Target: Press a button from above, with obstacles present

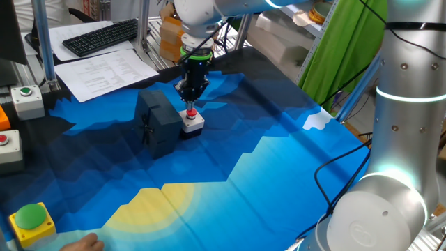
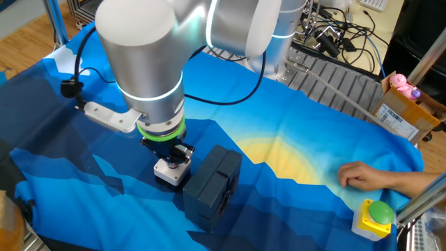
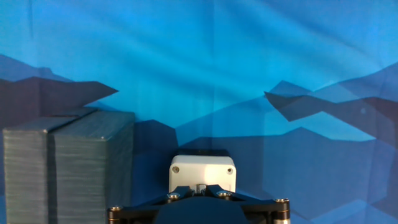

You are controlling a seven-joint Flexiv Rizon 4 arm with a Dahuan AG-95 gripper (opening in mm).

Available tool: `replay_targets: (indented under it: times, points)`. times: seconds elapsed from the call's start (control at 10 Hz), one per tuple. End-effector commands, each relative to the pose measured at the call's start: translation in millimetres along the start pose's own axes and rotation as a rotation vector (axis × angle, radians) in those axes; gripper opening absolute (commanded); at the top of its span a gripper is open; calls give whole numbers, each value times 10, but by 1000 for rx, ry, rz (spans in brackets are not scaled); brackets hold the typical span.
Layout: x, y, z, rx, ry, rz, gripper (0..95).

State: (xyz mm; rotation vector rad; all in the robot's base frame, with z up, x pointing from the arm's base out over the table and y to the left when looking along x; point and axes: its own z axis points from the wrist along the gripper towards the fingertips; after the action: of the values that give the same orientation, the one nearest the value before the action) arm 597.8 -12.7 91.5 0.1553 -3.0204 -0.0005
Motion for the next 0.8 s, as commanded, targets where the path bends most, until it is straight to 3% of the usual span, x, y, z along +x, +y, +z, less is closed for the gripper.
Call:
replay_targets:
  times: [0.1, 0.2, 0.5, 0.8]
  points:
    - [47, -5, 233, -22, -5, 8, 0]
    - [79, -1, 140, -44, -19, 6, 0]
    - [150, 26, -53, -51, -18, 10, 0]
    - [150, 37, -87, -58, -33, 5, 0]
